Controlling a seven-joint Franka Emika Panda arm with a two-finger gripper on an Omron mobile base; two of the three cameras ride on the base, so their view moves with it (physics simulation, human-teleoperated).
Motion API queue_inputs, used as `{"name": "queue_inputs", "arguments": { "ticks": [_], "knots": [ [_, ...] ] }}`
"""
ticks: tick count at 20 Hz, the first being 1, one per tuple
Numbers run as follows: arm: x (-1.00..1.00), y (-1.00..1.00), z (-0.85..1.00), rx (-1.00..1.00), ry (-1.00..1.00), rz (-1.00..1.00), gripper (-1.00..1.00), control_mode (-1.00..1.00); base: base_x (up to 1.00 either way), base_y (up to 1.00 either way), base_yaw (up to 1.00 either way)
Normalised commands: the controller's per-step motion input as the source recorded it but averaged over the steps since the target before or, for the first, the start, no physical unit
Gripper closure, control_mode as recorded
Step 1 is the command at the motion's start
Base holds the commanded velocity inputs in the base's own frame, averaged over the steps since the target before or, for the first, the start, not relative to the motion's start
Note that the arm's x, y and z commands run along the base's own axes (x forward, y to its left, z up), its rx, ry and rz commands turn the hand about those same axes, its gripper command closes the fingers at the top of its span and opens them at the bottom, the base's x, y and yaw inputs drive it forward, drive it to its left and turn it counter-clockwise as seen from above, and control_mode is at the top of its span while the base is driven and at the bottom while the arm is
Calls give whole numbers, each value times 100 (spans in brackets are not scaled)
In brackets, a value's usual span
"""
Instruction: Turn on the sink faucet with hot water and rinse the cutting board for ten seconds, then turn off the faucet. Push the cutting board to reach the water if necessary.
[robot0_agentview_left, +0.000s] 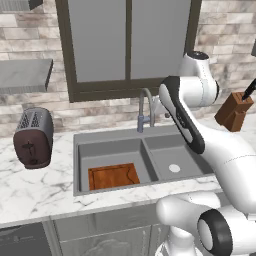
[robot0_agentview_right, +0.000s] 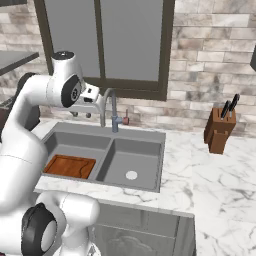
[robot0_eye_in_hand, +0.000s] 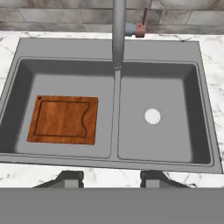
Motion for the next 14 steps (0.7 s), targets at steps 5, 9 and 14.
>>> {"name": "queue_inputs", "arguments": {
  "ticks": [5, 9, 14],
  "knots": [
    [23, 0, -3, 0, 0, 0, -100, -100, 0, 0, 0],
    [49, 0, -13, 0, 0, 0, -100, -100, 0, 0, 0],
    [56, 0, -11, 0, 0, 0, -100, -100, 0, 0, 0]
  ]
}}
